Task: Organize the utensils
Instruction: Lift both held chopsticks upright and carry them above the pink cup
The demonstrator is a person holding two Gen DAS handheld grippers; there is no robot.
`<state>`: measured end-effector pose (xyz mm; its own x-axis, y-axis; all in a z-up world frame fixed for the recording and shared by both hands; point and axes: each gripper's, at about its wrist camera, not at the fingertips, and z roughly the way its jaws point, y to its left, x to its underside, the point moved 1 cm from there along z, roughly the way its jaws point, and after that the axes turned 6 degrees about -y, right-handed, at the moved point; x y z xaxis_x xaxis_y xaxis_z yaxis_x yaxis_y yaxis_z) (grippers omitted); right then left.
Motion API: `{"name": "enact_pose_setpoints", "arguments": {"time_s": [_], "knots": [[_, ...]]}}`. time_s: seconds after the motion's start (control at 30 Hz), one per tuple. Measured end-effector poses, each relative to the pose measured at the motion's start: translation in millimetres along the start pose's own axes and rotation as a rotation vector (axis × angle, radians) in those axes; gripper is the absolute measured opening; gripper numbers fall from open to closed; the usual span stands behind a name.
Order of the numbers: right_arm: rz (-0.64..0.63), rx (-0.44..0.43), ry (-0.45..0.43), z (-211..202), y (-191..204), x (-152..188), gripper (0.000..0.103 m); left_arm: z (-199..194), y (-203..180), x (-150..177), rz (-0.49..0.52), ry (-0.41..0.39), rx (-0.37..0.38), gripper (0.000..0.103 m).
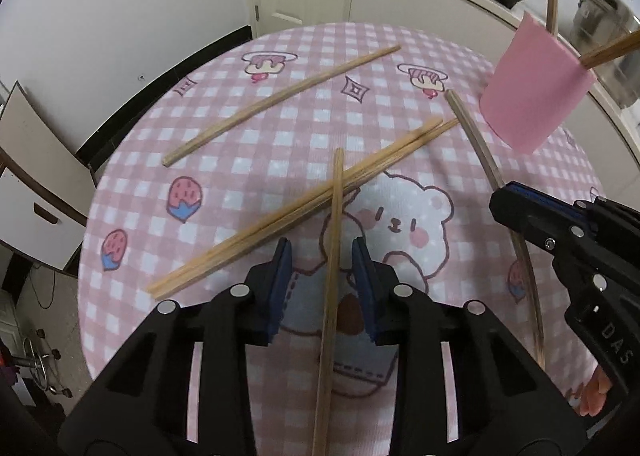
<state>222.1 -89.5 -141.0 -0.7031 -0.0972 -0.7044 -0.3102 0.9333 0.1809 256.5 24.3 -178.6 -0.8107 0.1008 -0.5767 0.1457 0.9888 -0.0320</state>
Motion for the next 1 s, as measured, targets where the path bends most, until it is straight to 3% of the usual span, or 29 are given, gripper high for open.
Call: {"name": "enact_pose_setpoints", "arguments": {"time_s": [0.03, 0.1, 0.13, 0.37, 0.67, 1.0], "knots": [[0.0, -0.004, 0.003, 1, 0, 0, 0.005, 0, -2, -1, 0.01, -0.004, -0.004, 0.031], [-0.006, -0.009, 0.004, 4, 1, -1, 0.005, 2, -7, -3, 0.031, -0.007, -0.012, 0.019], [-0.008, -0.012, 0.001, 3, 2, -2, 0.005, 4, -8, -5, 0.036, -0.006, -0.014, 0.006], [-0.036, -0.042, -0.057, -20, 16, -13, 0.005, -28, -4, -13, -0.003, -0.092, 0.024, 0.006], [-0.084, -0.056, -0.195, -86, 36, -30, 0.005, -132, -2, -30, -0.05, -0.324, 0.089, 0.006], [-0.082, -0.014, -0.328, -158, 14, -37, 0.005, -195, -24, -34, -0.081, -0.505, 0.139, 0.006]]}}
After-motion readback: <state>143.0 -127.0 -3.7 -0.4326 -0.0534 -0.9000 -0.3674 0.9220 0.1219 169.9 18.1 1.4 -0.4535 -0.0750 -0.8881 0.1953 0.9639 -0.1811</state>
